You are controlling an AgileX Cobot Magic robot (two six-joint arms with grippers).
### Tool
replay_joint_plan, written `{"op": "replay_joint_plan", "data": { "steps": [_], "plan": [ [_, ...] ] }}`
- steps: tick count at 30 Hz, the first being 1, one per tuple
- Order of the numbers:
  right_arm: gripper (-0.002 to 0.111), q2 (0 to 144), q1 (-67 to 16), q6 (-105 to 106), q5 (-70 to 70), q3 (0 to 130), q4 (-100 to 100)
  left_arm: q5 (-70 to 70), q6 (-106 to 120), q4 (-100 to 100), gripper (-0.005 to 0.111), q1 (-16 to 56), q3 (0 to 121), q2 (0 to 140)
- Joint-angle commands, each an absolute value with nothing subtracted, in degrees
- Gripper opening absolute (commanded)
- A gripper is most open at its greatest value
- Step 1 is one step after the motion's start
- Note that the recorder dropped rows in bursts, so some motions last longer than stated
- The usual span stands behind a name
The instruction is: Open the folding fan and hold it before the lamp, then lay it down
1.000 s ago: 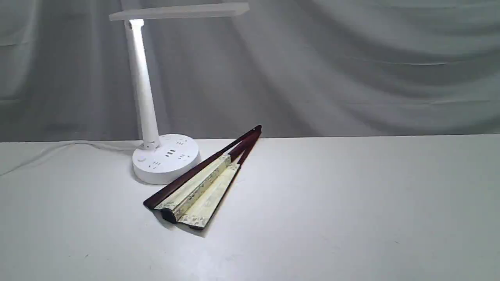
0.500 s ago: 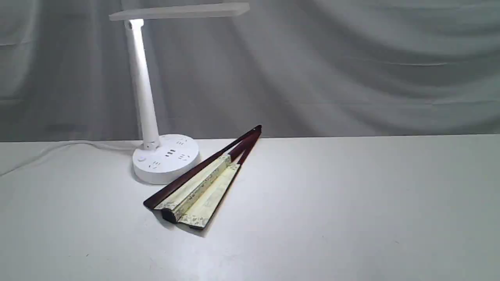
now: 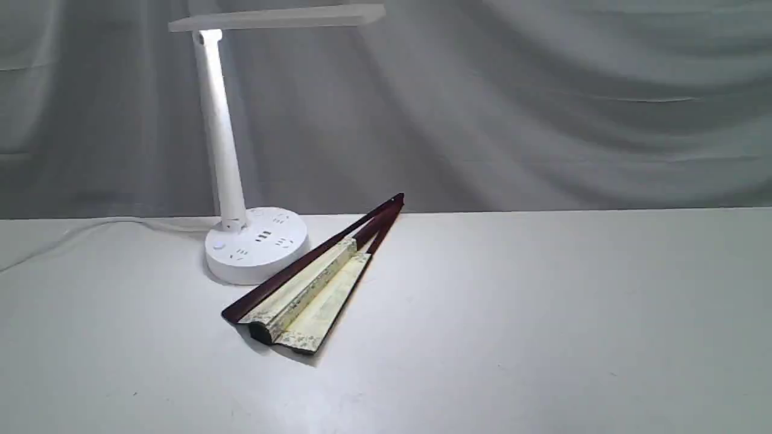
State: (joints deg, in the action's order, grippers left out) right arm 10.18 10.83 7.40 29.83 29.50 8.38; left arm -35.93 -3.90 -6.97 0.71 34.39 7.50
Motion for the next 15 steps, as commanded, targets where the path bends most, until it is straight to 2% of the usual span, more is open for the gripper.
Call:
{"op": "replay_joint_plan", "data": {
  "steps": [1,8,15],
  "plan": [
    [0.000,15.0,10.6,7.8,27.9,29.8,7.7,-33.3,-0.9,-6.6,0.000,0.9,34.6,13.7],
    [0.000,21.5,10.6,7.0,15.8,29.8,10.5,-27.0,-0.3,-6.8,0.000,0.9,34.6,24.5],
    [0.000,27.0,10.6,7.0,14.4,29.9,12.4,-23.0,-0.3,-7.5,0.000,0.9,34.6,35.9]
  ]
}}
